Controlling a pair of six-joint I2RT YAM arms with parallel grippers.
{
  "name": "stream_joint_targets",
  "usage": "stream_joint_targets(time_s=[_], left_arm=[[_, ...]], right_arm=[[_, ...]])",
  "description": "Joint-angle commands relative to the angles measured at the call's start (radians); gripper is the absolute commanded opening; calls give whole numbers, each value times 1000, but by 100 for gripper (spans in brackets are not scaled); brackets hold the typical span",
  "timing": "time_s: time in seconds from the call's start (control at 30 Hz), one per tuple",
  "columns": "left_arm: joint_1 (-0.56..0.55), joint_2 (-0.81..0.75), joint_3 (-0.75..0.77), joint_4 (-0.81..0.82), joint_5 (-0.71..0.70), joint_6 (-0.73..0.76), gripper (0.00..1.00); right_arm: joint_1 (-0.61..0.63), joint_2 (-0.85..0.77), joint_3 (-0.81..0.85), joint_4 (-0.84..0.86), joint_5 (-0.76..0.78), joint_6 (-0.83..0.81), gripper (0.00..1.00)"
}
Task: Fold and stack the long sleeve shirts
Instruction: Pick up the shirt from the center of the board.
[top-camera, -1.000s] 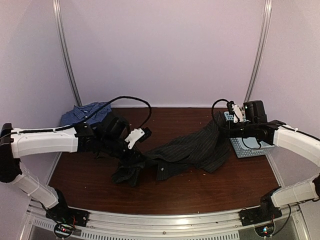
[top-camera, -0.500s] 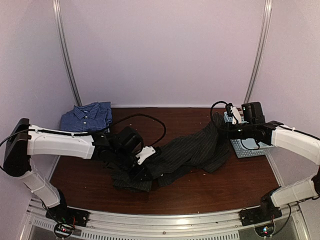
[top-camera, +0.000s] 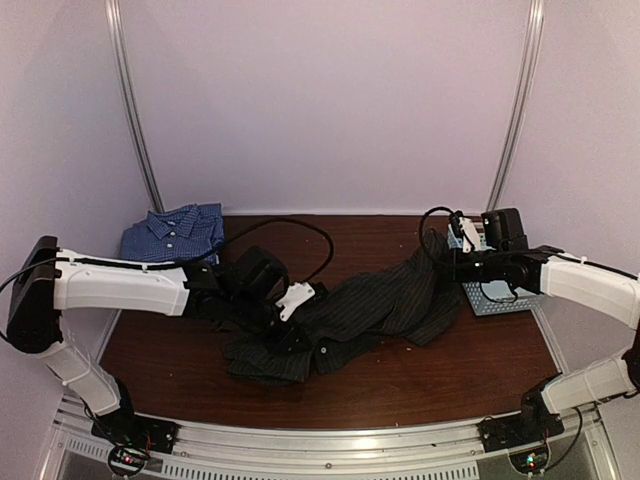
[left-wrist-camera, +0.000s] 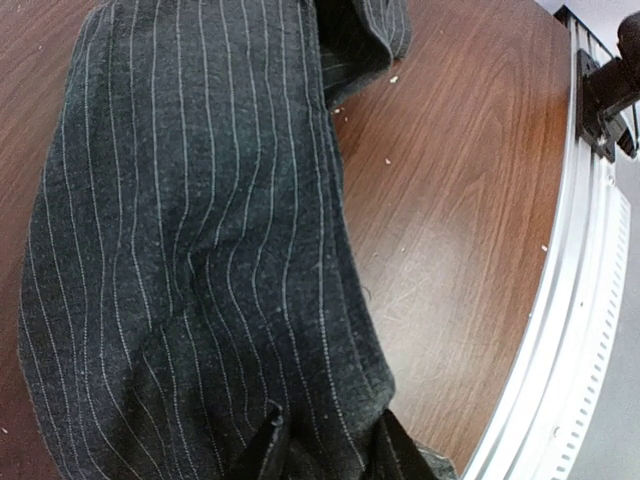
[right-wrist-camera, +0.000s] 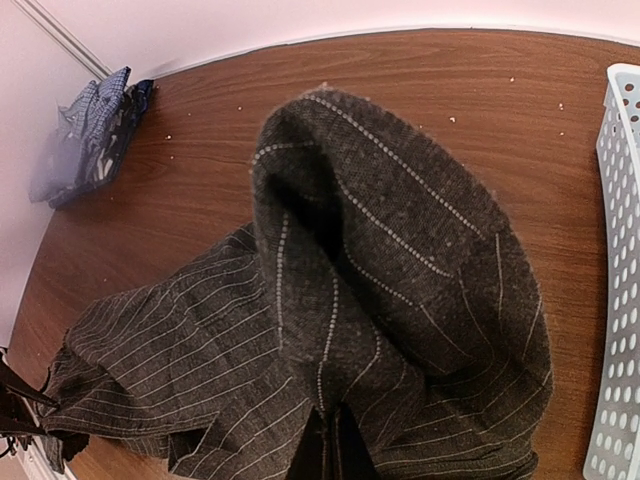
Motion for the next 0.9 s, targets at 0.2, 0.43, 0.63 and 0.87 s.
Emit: stream_joint_targets(time_s=[0.2,0.43,0.63,0.87], left_arm=[[1,13,9,64,10,-22,4],[7,-26,9,21,-44,5,0],[39,-143,43,-40,-135,30,0],[111,-218,115,-111,-291,72,0]], right_arm=[[-6,-1,-20,29,-8,4,0],[-7,-15,-17,21,-6,2,0],[0,-68,-34,18,-80,-18,0],[56,-201,-88,-11,-168,0,0]])
